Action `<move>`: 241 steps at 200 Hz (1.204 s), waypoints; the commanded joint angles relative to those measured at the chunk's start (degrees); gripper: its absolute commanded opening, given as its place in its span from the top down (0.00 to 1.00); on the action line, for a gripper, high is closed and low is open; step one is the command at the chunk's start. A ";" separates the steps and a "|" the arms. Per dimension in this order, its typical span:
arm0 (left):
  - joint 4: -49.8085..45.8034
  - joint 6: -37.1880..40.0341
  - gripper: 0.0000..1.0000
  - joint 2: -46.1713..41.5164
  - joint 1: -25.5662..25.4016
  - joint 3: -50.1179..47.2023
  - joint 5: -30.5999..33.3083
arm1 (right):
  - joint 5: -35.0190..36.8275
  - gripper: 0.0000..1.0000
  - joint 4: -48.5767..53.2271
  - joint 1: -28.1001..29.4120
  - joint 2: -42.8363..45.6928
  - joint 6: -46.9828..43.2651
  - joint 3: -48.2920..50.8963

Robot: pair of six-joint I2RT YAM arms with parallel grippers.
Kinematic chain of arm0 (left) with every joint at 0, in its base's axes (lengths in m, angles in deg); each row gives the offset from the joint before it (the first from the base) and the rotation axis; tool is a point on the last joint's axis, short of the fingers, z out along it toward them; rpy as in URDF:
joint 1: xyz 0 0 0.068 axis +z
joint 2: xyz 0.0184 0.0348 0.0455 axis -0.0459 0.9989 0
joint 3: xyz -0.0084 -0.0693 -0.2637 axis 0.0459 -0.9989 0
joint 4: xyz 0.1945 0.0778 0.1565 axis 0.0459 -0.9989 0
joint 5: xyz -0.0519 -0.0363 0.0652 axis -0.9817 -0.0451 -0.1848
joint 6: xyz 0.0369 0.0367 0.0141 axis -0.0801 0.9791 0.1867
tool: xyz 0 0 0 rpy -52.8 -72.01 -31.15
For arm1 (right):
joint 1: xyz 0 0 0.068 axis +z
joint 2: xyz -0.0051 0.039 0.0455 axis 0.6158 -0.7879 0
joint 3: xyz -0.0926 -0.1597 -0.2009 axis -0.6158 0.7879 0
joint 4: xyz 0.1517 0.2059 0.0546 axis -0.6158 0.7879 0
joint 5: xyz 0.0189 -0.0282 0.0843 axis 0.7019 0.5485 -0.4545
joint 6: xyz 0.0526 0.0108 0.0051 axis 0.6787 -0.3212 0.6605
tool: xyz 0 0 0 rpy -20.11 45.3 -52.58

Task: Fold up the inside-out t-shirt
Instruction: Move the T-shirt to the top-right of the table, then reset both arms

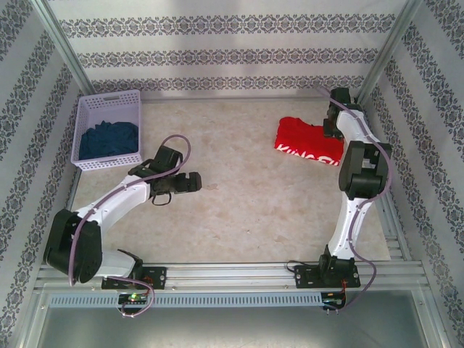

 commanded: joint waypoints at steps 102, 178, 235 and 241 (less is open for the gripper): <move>36.09 20.50 0.00 -11.33 4.96 -15.06 42.73 | 4.27 0.02 -55.63 17.04 59.05 5.23 76.29; 78.34 29.41 0.01 8.53 15.80 -28.41 20.87 | -6.69 0.02 -93.78 10.16 35.26 1.99 81.94; 77.36 27.29 0.00 11.47 20.92 -27.32 9.80 | -9.32 0.02 -90.29 9.64 36.11 1.56 81.08; 77.71 27.30 0.00 11.61 20.90 -27.31 9.79 | -9.40 0.02 -90.33 9.65 36.13 1.56 81.03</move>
